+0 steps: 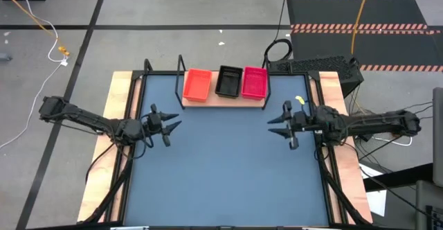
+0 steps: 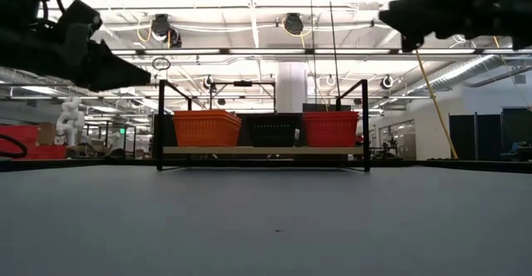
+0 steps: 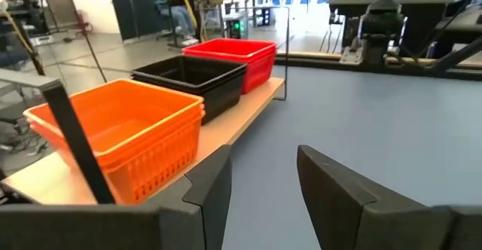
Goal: Stack baskets on shelf by color
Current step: Return to Home Position
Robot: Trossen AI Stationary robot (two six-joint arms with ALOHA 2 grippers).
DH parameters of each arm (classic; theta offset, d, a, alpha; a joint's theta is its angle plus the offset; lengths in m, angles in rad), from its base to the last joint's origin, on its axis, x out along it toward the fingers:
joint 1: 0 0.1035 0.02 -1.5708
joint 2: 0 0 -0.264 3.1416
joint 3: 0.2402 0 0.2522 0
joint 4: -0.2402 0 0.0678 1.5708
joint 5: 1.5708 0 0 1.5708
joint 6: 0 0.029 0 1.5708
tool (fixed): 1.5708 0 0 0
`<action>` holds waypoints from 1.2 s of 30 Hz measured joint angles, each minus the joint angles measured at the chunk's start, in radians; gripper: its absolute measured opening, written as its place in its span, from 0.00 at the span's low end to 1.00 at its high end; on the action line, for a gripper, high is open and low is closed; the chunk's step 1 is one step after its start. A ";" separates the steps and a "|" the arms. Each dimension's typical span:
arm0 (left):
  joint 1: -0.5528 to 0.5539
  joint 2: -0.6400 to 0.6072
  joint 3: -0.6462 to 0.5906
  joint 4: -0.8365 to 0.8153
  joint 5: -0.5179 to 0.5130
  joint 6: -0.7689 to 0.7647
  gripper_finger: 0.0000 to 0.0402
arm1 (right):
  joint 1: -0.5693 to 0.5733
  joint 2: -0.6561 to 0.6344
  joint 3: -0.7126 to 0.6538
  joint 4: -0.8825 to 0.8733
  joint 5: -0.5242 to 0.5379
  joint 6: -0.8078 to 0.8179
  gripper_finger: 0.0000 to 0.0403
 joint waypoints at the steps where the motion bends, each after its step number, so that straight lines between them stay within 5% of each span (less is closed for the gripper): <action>1: 0.010 -0.007 0.002 -0.017 0.009 0.001 0.38 | -0.001 -0.033 -0.022 0.001 -0.003 0.008 0.30; 16: 0.205 -0.039 0.000 0.002 0.194 -0.006 0.38 | -0.007 -0.265 -0.193 0.093 -0.001 0.073 0.30; 36: 0.204 -0.396 0.030 -0.521 0.222 -0.015 0.38 | -0.007 -0.345 -0.196 -0.066 -0.052 0.063 0.30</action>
